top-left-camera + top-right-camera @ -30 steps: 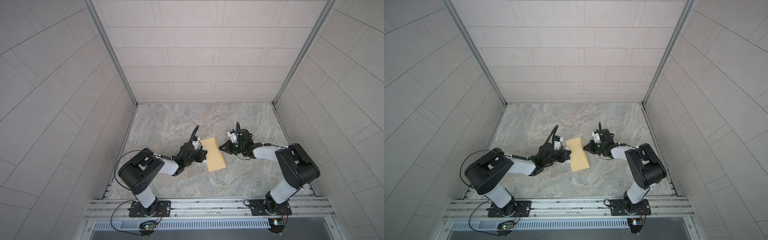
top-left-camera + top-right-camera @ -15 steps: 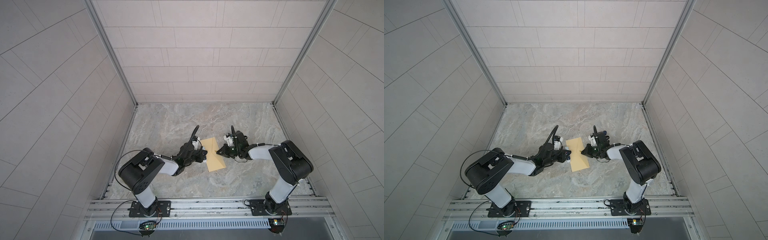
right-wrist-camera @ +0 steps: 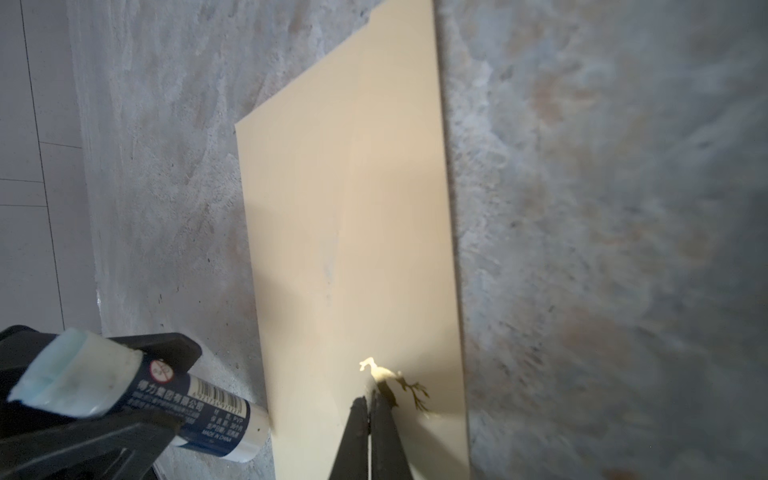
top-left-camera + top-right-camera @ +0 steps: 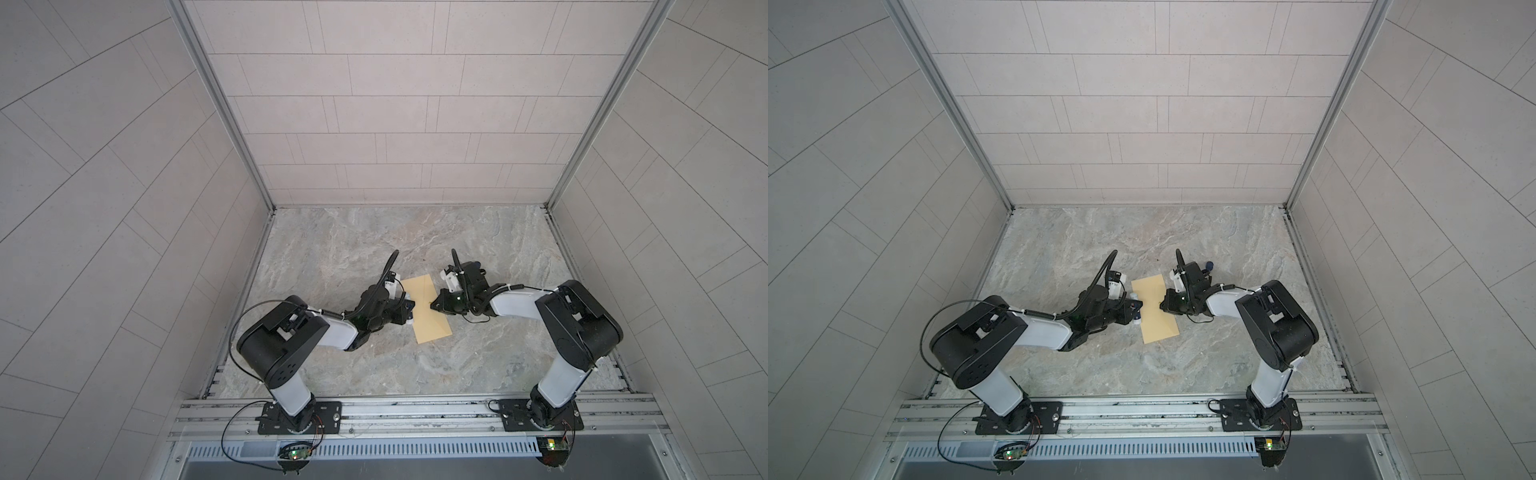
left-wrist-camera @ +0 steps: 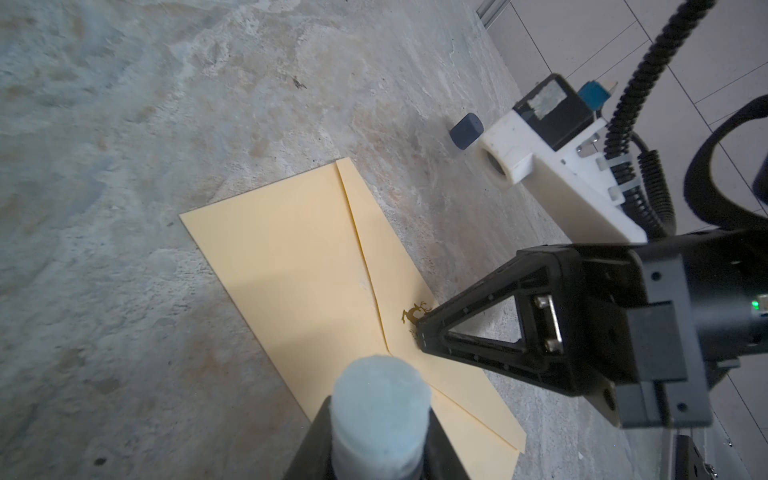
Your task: Place the letter into the envelope and seal it
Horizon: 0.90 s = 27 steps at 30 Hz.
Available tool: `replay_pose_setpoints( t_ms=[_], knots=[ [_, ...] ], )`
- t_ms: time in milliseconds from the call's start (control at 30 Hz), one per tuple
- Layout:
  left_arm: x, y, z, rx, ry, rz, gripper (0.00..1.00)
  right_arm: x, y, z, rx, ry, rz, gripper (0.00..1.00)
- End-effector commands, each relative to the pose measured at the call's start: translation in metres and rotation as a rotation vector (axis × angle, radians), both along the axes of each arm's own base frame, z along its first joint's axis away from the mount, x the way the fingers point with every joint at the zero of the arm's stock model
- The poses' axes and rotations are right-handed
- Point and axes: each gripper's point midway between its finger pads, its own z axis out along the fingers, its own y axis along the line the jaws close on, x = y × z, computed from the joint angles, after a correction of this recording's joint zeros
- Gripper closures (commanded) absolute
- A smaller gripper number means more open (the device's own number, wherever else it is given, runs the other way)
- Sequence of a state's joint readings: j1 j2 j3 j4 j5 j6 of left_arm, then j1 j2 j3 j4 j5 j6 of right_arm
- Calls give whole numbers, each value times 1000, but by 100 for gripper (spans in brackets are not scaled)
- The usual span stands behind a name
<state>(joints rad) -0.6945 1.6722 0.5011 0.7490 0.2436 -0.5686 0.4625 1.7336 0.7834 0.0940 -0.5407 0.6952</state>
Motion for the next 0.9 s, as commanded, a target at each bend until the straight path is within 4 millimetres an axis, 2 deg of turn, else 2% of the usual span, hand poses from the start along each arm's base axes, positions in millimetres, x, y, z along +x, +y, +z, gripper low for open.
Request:
replay_pose_setpoints(
  t_ms=[0, 367, 633, 767, 867],
  knots=[
    [2, -4, 1, 7, -8, -9, 100, -17, -5, -29, -88, 78, 13, 95],
    [2, -3, 0, 12, -7, -6, 100, -15, 10, -36, -58, 90, 17, 96],
    [2, -2, 5, 13, -19, -4, 100, -12, 8, -33, -68, 81, 17, 98],
    [4, -2, 17, 4, -37, -1, 100, -6, 13, -20, -42, 60, 26, 99],
    [7, -5, 33, -11, -59, -3, 100, 5, 22, 8, 22, 2, 38, 99]
  ],
)
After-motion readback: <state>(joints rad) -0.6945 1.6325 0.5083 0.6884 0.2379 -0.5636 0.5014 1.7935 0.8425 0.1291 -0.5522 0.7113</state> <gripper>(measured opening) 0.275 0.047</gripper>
